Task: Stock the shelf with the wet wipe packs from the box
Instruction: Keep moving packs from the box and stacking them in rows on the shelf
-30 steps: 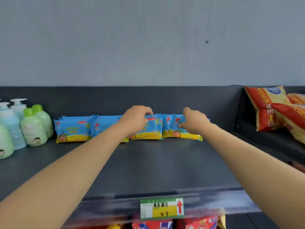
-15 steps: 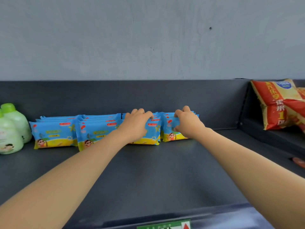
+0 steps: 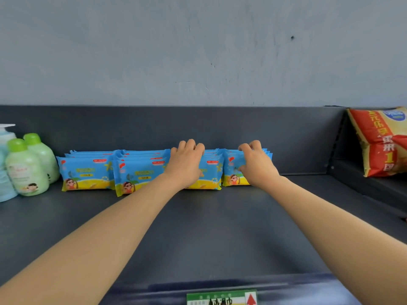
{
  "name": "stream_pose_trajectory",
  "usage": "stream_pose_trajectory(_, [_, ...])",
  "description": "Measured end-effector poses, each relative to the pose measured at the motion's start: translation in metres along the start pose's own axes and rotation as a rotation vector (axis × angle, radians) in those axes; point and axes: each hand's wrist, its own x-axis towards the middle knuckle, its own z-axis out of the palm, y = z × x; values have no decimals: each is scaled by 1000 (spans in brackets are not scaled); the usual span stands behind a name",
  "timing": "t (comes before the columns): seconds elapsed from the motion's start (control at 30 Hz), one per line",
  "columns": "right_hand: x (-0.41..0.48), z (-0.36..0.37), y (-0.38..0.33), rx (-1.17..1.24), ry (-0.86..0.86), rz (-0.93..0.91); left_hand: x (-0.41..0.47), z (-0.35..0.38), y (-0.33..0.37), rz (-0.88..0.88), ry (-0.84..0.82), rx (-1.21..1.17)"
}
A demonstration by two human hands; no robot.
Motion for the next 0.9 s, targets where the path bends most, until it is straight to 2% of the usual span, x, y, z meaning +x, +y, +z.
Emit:
stream_pose_trajectory(0.23, [-16,-9,-3,22,40,-8,-9,7,8,-58,70,91])
stream_pose_trajectory(0.67, [-45,-20,-4,71,59,-43,-20,-2,14,-85,56,2])
stream_pose_trajectory(0.9, [-84,-48,13,131,116,-25,-43,-35,74,29,123,-178])
